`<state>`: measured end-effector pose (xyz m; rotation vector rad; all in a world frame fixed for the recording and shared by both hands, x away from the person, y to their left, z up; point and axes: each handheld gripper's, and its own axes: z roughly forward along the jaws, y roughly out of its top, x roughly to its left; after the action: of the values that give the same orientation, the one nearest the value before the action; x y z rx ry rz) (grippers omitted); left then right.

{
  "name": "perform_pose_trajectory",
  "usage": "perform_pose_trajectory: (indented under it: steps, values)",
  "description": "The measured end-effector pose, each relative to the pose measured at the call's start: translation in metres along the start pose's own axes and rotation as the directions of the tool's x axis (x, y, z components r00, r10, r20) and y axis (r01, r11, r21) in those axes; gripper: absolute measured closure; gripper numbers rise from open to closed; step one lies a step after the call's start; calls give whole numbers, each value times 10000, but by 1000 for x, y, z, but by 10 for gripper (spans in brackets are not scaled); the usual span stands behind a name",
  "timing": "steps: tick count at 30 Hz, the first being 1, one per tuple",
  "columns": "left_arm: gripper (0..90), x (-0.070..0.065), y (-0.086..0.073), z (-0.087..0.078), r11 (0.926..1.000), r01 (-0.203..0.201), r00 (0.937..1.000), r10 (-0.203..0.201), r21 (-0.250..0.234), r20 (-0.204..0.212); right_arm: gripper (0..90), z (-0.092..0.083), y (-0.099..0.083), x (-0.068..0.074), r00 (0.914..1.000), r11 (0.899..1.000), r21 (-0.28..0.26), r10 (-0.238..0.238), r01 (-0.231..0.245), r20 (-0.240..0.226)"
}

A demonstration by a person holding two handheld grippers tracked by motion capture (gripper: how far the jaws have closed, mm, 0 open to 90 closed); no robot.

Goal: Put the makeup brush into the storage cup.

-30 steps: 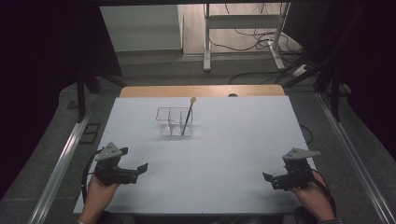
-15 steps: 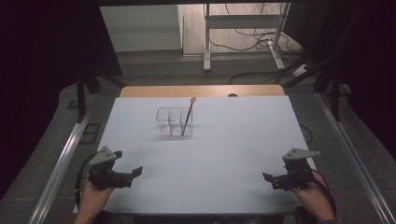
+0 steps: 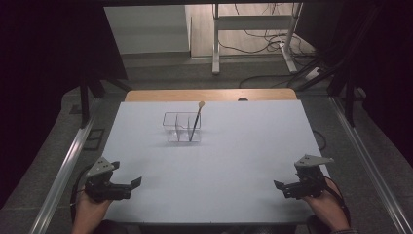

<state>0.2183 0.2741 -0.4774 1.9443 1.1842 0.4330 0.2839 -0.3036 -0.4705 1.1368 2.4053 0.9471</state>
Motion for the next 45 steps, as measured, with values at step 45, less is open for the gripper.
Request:
perform_pose_trajectory:
  steps: [45]
  values:
    - [0,18,-37,-16,9900,131,9937,28,1402,-1123,0,0,0,0,9999,9999,-28,110,-110,6]
